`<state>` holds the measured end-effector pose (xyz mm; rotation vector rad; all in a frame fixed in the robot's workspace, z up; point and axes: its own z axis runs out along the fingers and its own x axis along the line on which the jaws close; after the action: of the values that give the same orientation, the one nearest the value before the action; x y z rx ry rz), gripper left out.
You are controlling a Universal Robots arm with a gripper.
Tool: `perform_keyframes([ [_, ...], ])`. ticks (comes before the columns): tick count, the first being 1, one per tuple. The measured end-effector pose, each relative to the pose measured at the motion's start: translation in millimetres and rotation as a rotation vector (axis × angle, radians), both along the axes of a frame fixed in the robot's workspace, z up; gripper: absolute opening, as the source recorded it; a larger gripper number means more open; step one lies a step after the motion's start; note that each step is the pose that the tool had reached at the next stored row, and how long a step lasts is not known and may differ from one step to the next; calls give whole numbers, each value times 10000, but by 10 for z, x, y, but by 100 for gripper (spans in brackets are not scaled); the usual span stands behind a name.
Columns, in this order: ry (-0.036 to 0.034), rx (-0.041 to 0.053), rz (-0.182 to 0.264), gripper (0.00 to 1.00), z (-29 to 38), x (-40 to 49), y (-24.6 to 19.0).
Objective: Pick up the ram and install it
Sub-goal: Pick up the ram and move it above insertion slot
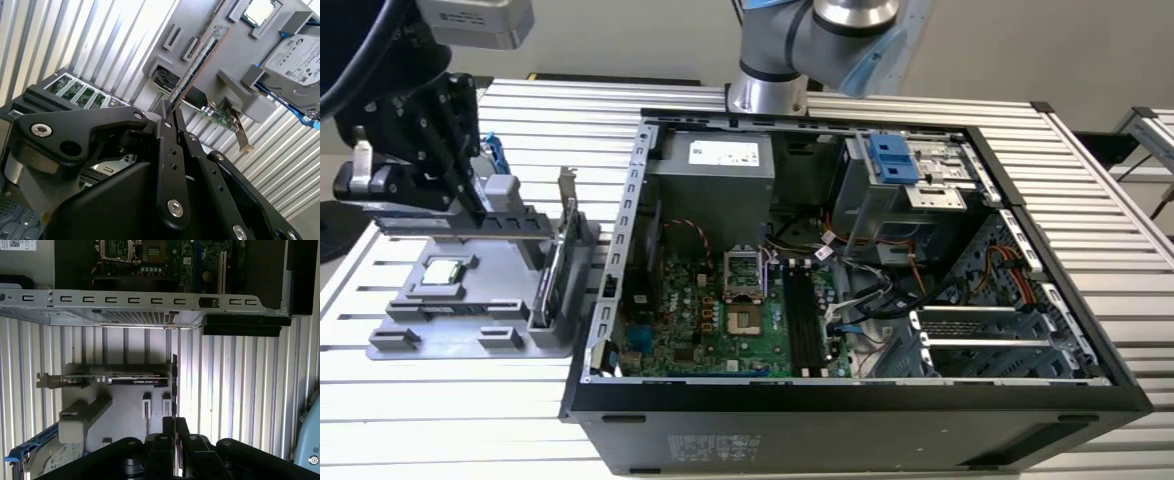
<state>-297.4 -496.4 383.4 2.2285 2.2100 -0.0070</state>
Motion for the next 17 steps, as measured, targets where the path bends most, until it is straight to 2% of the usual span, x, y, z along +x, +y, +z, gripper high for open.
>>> perform_keyframes([
  [17, 0, 1, -1, 0, 0, 450, 0],
])
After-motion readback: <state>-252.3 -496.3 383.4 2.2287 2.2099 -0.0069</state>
